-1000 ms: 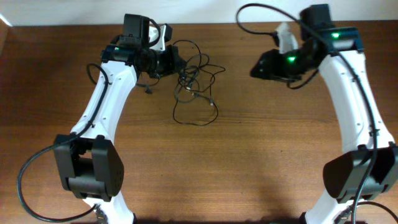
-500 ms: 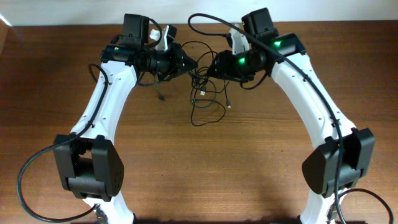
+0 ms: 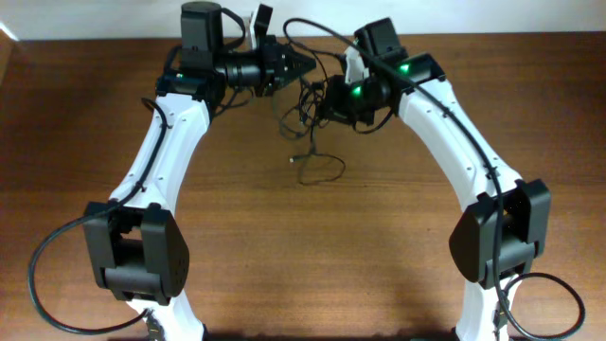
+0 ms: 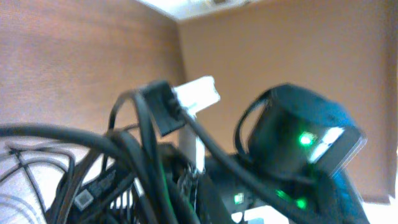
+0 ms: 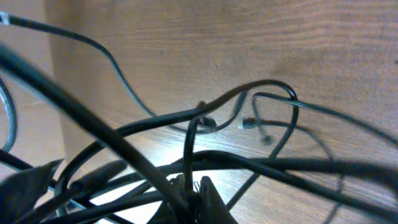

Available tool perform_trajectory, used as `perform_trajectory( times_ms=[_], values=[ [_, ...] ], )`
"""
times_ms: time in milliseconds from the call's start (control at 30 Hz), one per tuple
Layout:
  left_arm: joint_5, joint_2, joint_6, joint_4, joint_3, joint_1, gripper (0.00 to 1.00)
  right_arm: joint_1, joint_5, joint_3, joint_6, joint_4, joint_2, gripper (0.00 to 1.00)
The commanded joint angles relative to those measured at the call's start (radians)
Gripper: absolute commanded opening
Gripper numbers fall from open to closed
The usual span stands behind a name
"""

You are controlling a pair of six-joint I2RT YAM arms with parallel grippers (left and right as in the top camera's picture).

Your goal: Untangle cables

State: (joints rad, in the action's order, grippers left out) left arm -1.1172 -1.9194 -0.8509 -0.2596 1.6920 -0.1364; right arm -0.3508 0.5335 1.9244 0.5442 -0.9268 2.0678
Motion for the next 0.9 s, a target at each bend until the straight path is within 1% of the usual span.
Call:
perform_trajectory(
  times_ms=[0, 67, 100, 167, 200, 267, 333, 367, 433, 467, 533, 600, 667, 733, 767, 867],
  values=[
    [-0.136, 0.037, -0.209, 0.211, 0.028, 0.081, 0.0, 0.096, -0.063, -0.017, -0.043, -0.095, 0.013, 0.04],
    [-0.137, 0.037, -0.245, 0.298, 0.028, 0.145, 0.0, 0.161, -0.067, -0.017, -0.116, -0.164, 0.013, 0.04],
    [-0.137, 0.037, -0.245, 0.304, 0.028, 0.166, 0.0, 0.188, -0.08, -0.017, -0.135, -0.19, 0.013, 0.04],
    [-0.137, 0.037, -0.242, 0.304, 0.028, 0.251, 0.0, 0.27, -0.081, -0.017, -0.191, -0.238, 0.013, 0.04],
    [-0.136, 0.037, -0.217, 0.304, 0.028, 0.278, 0.0, 0.303, -0.076, -0.017, -0.22, -0.256, 0.013, 0.04],
    [-0.136, 0.037, -0.106, 0.298, 0.028, 0.34, 0.0, 0.376, -0.071, -0.017, -0.275, -0.291, 0.011, 0.04],
    [-0.132, 0.037, -0.004, 0.229, 0.028, 0.362, 0.0, 0.409, 0.018, -0.017, -0.363, -0.293, 0.003, 0.04],
    [-0.117, 0.037, 0.039, 0.185, 0.028, 0.362, 0.0, 0.411, 0.043, -0.017, -0.383, -0.294, -0.003, 0.04],
    [-0.036, 0.037, 0.15, 0.006, 0.028, 0.344, 0.0, 0.395, 0.043, -0.017, -0.385, -0.293, -0.016, 0.04],
    [-0.014, 0.037, 0.186, -0.05, 0.028, 0.332, 0.0, 0.382, 0.043, -0.017, -0.39, -0.291, -0.021, 0.04],
    [-0.011, 0.037, 0.222, -0.087, 0.028, 0.31, 0.0, 0.357, 0.049, -0.016, -0.391, -0.288, -0.03, 0.05],
    [-0.011, 0.037, 0.26, -0.115, 0.028, 0.28, 0.0, 0.328, 0.105, -0.01, -0.418, -0.285, -0.033, 0.17],
    [0.008, 0.037, 0.35, -0.184, 0.028, 0.245, 0.0, 0.308, 0.114, -0.007, -0.418, -0.285, -0.035, 0.24],
    [0.136, 0.037, 0.444, -0.336, 0.028, 0.191, 0.0, 0.292, 0.121, -0.007, -0.437, -0.285, -0.042, 0.28],
    [0.225, 0.037, 0.491, -0.424, 0.028, 0.15, 0.0, 0.289, 0.122, -0.006, -0.436, -0.285, -0.049, 0.3],
    [0.39, 0.037, 0.567, -0.569, 0.028, 0.022, 0.0, 0.303, 0.121, -0.005, -0.436, -0.286, -0.082, 0.31]
  ],
)
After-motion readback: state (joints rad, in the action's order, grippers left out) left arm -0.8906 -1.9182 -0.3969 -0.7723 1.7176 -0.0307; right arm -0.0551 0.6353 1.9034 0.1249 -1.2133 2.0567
